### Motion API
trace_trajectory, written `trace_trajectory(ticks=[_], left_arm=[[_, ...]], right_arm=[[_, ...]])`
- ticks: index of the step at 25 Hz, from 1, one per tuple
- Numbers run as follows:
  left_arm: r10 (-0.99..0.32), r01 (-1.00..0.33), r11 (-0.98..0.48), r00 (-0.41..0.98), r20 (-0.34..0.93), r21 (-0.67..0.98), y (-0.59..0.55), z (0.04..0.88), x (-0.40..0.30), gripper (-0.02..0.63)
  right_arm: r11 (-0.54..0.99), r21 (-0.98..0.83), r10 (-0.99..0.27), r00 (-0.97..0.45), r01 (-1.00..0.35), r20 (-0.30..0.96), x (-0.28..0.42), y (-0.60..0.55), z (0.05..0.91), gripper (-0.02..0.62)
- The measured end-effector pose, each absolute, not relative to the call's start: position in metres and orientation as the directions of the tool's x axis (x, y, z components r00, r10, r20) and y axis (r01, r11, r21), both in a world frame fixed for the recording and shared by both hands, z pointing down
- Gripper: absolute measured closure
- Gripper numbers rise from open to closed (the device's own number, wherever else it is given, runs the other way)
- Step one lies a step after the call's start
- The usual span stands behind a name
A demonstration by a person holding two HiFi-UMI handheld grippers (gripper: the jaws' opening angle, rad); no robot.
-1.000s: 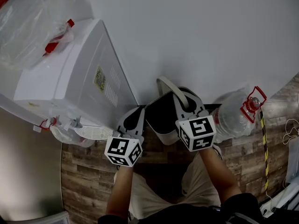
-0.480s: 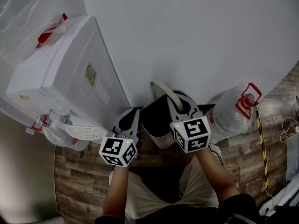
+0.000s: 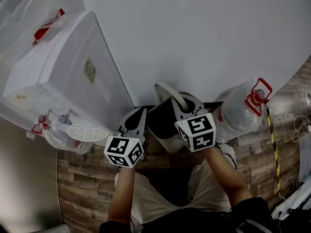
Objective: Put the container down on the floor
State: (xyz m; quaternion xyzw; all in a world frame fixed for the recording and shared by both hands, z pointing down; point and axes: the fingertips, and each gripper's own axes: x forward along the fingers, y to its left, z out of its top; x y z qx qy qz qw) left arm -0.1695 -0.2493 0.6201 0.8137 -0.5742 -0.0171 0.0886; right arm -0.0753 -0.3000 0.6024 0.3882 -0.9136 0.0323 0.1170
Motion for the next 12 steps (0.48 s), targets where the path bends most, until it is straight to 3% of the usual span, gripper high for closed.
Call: trace_trajectory(ticks=[12], left_arm=[[-0.920, -0.924, -0.322, 0.357, 0.161, 0.208, -0.254, 0.660, -0.162, 0.591]], right_arm=[[0.712, 0.036, -0.665, -0.656, -0.702, 0.357, -0.082, -0.303, 0.641, 0.565]])
